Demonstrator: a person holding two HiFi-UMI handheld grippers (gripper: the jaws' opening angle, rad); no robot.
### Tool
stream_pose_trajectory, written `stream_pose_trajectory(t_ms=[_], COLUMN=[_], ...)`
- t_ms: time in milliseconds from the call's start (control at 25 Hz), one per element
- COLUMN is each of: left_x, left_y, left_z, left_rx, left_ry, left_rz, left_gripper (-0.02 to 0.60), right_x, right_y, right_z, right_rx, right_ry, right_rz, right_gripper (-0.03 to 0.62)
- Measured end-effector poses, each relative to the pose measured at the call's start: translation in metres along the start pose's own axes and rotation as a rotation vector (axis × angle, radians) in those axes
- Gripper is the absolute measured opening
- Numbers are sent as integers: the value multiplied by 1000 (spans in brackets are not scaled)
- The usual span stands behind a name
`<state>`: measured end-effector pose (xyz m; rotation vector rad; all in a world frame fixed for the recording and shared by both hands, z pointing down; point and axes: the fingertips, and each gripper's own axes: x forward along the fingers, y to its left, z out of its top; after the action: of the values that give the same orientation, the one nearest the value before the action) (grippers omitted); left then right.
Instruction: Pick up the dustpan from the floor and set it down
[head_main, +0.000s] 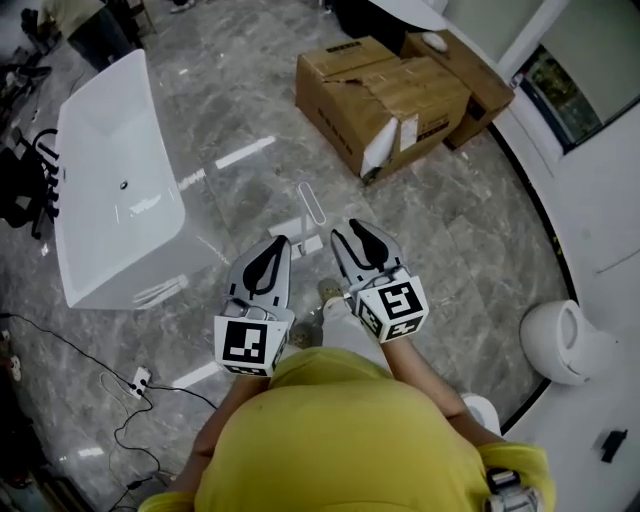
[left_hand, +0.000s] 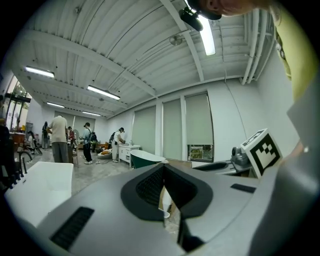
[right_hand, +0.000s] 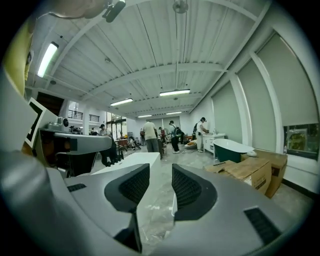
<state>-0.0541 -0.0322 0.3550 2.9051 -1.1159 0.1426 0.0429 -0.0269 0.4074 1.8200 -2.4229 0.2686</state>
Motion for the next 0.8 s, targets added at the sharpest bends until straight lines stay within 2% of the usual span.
stream_pose_trajectory(t_ms=[440, 720, 800], left_x=[81, 109, 116], left_y=[35, 45, 44], left_z=[-9, -21, -23], left_rx=[-28, -61, -57], left_ry=[35, 82, 72], left_rz=[191, 326, 346], left_gripper=[2, 2, 2], right_x=[85, 117, 122], right_y=[-56, -68, -70], right_z=[-37, -74, -89], right_rx=[-25, -50, -39], right_ry=[140, 248, 284], right_rz=[261, 450, 496], right_gripper=[160, 167, 169])
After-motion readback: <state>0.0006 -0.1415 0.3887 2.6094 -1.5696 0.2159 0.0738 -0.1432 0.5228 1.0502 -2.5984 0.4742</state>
